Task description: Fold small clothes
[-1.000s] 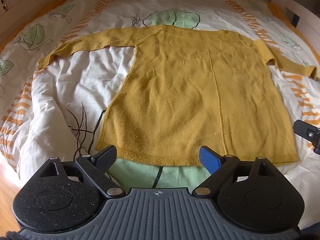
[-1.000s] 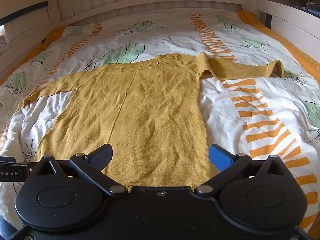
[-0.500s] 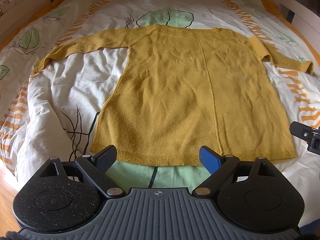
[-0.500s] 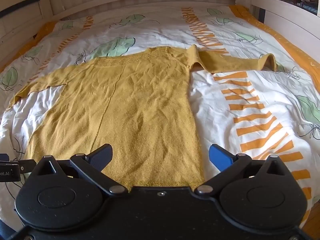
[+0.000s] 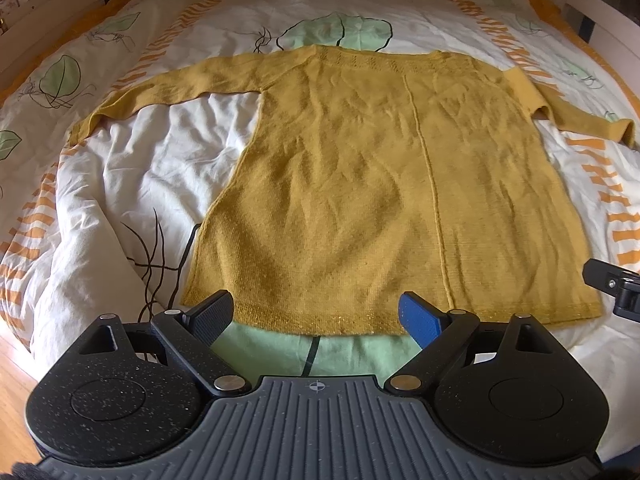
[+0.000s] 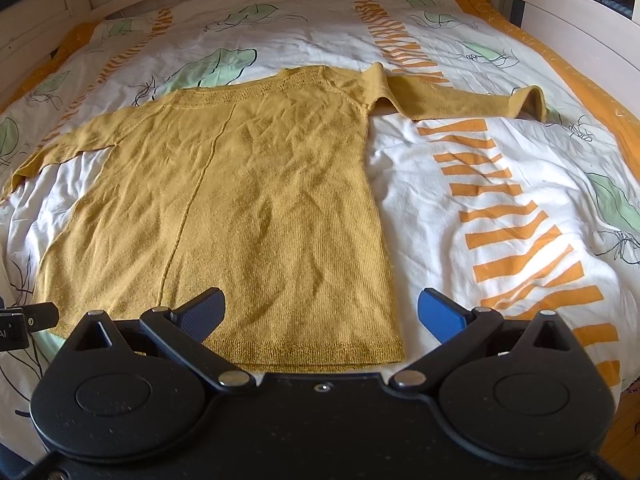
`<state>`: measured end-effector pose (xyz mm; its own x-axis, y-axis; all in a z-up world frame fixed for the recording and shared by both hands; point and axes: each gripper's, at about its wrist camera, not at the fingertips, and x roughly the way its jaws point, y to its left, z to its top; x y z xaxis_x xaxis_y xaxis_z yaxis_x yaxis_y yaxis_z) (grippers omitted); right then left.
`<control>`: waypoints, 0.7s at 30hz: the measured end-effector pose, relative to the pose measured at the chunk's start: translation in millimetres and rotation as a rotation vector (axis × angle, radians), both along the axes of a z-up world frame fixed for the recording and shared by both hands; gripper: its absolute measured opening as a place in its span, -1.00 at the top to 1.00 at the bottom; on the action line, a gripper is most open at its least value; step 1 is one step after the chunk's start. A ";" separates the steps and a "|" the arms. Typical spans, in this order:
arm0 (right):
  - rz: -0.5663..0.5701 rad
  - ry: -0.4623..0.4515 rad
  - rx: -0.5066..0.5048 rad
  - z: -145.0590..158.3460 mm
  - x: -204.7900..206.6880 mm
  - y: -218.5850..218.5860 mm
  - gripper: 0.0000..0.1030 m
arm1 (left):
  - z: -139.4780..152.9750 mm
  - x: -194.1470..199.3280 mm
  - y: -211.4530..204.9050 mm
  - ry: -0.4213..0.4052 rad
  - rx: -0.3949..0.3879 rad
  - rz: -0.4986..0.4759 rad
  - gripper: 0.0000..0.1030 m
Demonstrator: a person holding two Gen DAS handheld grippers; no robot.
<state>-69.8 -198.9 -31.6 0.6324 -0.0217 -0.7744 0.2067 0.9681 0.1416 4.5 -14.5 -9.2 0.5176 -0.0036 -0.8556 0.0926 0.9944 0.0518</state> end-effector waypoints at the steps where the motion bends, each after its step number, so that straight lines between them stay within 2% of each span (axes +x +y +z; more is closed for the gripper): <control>1: 0.002 0.000 0.000 0.0 0.1 -0.4 -0.98 | -0.4 0.1 0.1 0.001 0.000 0.000 -0.74; 21: 0.016 0.018 0.008 -2.1 3.8 6.1 -0.98 | -5.5 1.2 6.0 0.021 -0.009 0.021 -0.74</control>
<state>-66.0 -192.8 -33.7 0.6186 -0.0057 -0.7857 0.1936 0.9702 0.1455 5.7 -8.5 -14.7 0.4999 -0.0008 -0.8661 0.0729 0.9965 0.0411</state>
